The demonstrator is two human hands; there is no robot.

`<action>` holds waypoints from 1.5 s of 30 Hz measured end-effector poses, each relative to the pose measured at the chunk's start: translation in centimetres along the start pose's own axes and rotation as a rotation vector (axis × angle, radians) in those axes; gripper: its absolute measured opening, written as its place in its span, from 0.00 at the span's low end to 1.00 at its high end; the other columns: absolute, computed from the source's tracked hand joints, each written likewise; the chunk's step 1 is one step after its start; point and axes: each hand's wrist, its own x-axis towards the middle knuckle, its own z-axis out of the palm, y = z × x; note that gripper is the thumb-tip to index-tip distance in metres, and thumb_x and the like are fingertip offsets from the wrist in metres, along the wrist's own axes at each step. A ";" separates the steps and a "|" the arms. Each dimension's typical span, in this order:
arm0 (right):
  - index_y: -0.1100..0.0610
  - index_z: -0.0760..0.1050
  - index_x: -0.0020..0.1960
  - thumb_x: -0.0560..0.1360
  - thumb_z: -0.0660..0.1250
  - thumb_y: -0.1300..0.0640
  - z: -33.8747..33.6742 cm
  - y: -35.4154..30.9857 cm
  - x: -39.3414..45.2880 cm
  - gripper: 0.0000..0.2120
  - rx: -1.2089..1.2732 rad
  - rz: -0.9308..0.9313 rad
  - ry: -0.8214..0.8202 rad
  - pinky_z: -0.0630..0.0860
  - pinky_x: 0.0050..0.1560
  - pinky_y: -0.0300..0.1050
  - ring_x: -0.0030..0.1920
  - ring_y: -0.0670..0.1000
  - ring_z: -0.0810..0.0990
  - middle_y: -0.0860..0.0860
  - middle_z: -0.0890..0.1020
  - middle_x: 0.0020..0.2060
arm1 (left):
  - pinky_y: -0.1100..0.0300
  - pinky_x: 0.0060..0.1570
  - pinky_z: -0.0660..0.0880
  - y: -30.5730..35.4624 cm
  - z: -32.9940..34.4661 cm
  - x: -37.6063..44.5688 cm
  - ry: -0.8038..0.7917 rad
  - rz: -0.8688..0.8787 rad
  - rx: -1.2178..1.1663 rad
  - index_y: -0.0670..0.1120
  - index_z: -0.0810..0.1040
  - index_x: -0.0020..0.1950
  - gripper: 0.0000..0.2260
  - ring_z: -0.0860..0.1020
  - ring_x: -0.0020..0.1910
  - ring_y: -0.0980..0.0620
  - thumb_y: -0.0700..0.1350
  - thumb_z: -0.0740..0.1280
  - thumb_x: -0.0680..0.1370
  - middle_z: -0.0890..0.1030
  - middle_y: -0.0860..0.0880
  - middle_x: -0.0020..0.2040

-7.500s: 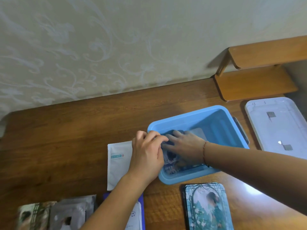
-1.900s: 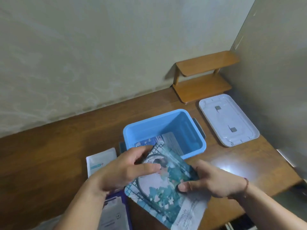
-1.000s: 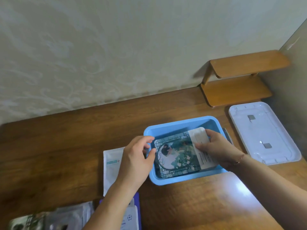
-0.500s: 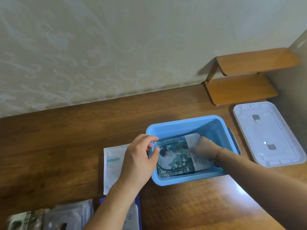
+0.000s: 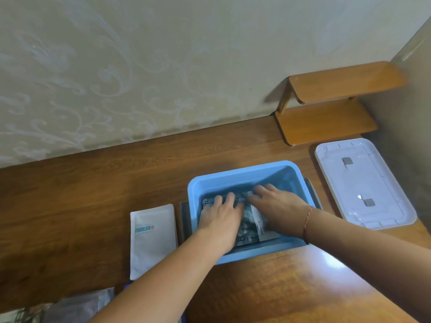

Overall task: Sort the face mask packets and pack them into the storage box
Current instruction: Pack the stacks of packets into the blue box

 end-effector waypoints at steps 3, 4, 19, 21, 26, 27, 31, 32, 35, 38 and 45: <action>0.52 0.49 0.78 0.67 0.76 0.45 1.5 0.6 0.6 0.50 -0.083 -0.048 -0.021 0.75 0.62 0.53 0.72 0.55 0.59 0.52 0.55 0.74 | 0.50 0.54 0.74 0.3 0.0 0.0 -0.020 -0.053 -0.007 0.46 0.58 0.73 0.38 0.67 0.62 0.41 0.37 0.75 0.69 0.60 0.43 0.67; 0.52 0.46 0.78 0.67 0.76 0.45 1.8 0.7 0.8 0.52 -0.079 -0.039 -0.025 0.73 0.64 0.53 0.74 0.55 0.58 0.52 0.53 0.75 | 0.50 0.54 0.74 0.4 0.0 0.0 -0.046 -0.076 -0.026 0.46 0.57 0.73 0.38 0.67 0.63 0.40 0.36 0.75 0.69 0.60 0.43 0.67; 0.52 0.43 0.79 0.70 0.73 0.46 2.6 0.6 1.2 0.49 -0.056 -0.064 0.001 0.70 0.67 0.53 0.74 0.55 0.58 0.52 0.53 0.76 | 0.51 0.62 0.73 1.0 -0.1 0.8 -0.240 -0.233 0.032 0.30 0.38 0.76 0.46 0.67 0.71 0.40 0.38 0.71 0.75 0.55 0.34 0.77; 0.52 0.44 0.79 0.69 0.74 0.46 1.9 0.5 1.0 0.51 -0.043 -0.050 -0.018 0.69 0.69 0.53 0.75 0.55 0.57 0.52 0.53 0.77 | 0.50 0.62 0.73 1.2 -0.7 0.2 -0.263 -0.221 0.023 0.31 0.40 0.77 0.43 0.68 0.70 0.40 0.36 0.70 0.76 0.57 0.35 0.76; 0.53 0.51 0.79 0.74 0.70 0.45 -2.0 -0.4 -3.1 0.42 0.213 0.063 0.131 0.54 0.74 0.41 0.77 0.48 0.54 0.49 0.55 0.78 | 0.56 0.45 0.76 -2.1 -3.8 -5.0 0.031 -0.035 -0.381 0.45 0.78 0.58 0.13 0.78 0.47 0.49 0.46 0.72 0.76 0.79 0.48 0.52; 0.53 0.58 0.77 0.75 0.68 0.44 -2.8 -1.0 -4.6 0.36 0.311 0.102 0.273 0.58 0.71 0.37 0.74 0.46 0.61 0.49 0.63 0.76 | 0.59 0.43 0.76 -3.4 -4.2 -6.8 0.127 -0.016 -0.567 0.48 0.80 0.55 0.09 0.79 0.44 0.52 0.48 0.72 0.76 0.80 0.51 0.47; 0.49 0.81 0.52 0.72 0.69 0.48 -4.1 -6.5 -11.4 0.10 0.946 0.257 0.945 0.74 0.49 0.28 0.46 0.41 0.83 0.44 0.86 0.45 | 0.60 0.31 0.75 -8.9 -2.7 -14.3 0.538 -0.148 -1.103 0.49 0.81 0.42 0.04 0.78 0.31 0.53 0.43 0.71 0.76 0.80 0.52 0.34; 0.49 0.82 0.47 0.72 0.72 0.48 -3.6 -8.5 -12.5 0.07 1.117 0.258 1.003 0.76 0.47 0.31 0.43 0.43 0.84 0.45 0.86 0.40 | 0.58 0.31 0.75 -10.3 -1.0 -15.5 0.609 -0.238 -1.075 0.50 0.81 0.41 0.05 0.77 0.31 0.53 0.42 0.72 0.76 0.80 0.53 0.33; 0.54 0.82 0.44 0.63 0.76 0.37 -0.5 -15.0 -13.2 0.21 1.587 0.201 0.849 0.80 0.42 0.37 0.37 0.52 0.85 0.55 0.85 0.35 | 0.58 0.34 0.77 -12.3 4.5 -17.9 0.553 -0.452 -0.992 0.52 0.80 0.43 0.05 0.77 0.32 0.55 0.43 0.74 0.74 0.82 0.52 0.36; 0.57 0.82 0.45 0.69 0.77 0.56 4.7 -19.8 -10.7 0.08 1.680 0.263 0.428 0.80 0.40 0.42 0.43 0.57 0.85 0.56 0.86 0.40 | 0.67 0.44 0.76 -10.6 9.6 -19.9 0.364 -0.447 -1.039 0.56 0.78 0.52 0.10 0.78 0.43 0.63 0.48 0.74 0.74 0.80 0.58 0.49; 0.59 0.79 0.56 0.72 0.72 0.63 11.0 -24.2 -5.4 0.13 1.533 0.538 0.146 0.79 0.45 0.48 0.42 0.49 0.81 0.53 0.85 0.47 | 0.70 0.67 0.64 -5.3 16.6 -24.1 0.349 -0.422 -1.180 0.49 0.70 0.70 0.28 0.66 0.67 0.65 0.56 0.69 0.72 0.66 0.60 0.67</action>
